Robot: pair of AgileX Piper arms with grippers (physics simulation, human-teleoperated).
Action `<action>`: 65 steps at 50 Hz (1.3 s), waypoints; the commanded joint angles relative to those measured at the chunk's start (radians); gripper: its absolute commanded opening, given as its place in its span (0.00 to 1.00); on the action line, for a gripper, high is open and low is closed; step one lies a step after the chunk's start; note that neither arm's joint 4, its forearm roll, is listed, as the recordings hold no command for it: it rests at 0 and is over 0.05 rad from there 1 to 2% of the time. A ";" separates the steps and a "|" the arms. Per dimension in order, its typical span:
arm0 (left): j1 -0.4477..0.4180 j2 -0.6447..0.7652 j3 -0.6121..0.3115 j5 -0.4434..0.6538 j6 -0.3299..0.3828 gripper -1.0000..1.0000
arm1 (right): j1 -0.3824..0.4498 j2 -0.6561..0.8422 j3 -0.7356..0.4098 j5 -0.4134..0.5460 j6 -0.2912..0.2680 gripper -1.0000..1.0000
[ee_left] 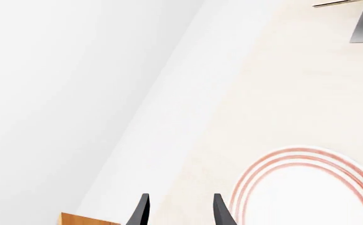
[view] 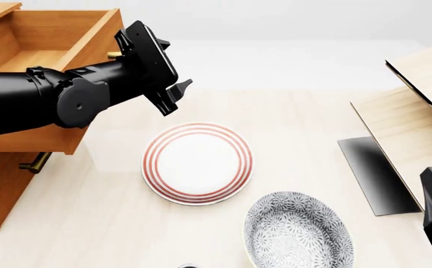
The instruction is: Close the top drawer of the cabinet.
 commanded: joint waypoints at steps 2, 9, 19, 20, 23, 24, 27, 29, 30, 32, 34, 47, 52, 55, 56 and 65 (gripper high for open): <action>0.087 0.023 -0.002 -0.002 0.022 1.00 | 0.000 0.000 0.000 0.000 0.000 1.00; 0.110 0.032 -0.006 0.006 0.032 1.00 | 0.000 0.000 0.000 0.000 0.000 1.00; 0.162 0.037 -0.003 0.018 0.034 1.00 | 0.000 0.000 0.000 0.000 0.000 1.00; 0.166 0.037 -0.005 0.021 0.030 1.00 | 0.000 0.000 0.000 0.000 0.000 1.00; 0.189 0.039 -0.008 0.021 0.029 1.00 | 0.000 0.000 0.000 0.000 0.000 1.00; 0.192 0.040 -0.008 0.023 0.029 1.00 | 0.000 0.000 0.000 0.000 0.000 1.00; 0.213 0.038 -0.008 0.018 0.027 1.00 | 0.000 0.000 0.000 0.000 0.000 1.00; 0.220 0.039 -0.016 0.025 0.014 1.00 | 0.000 0.000 0.000 0.000 0.000 1.00; 0.224 0.039 -0.019 0.027 0.010 1.00 | 0.000 0.000 0.000 0.000 0.000 1.00; 0.240 0.041 -0.018 0.025 0.014 1.00 | 0.000 0.000 0.000 0.000 0.000 1.00; 0.253 0.042 -0.019 0.026 0.016 1.00 | 0.000 0.000 0.000 0.000 0.000 1.00; 0.304 0.043 -0.015 0.018 0.024 1.00 | 0.000 0.000 0.000 0.000 0.000 1.00; 0.321 0.041 -0.016 0.021 0.017 1.00 | 0.000 0.000 0.000 0.000 0.000 1.00; 0.330 0.041 -0.016 0.021 0.019 1.00 | 0.000 0.000 0.000 0.000 0.000 1.00; 0.335 0.041 -0.016 0.020 0.020 1.00 | 0.000 0.000 0.000 0.000 0.000 1.00; 0.372 0.040 -0.016 0.026 0.018 1.00 | 0.000 0.000 0.000 0.000 0.000 1.00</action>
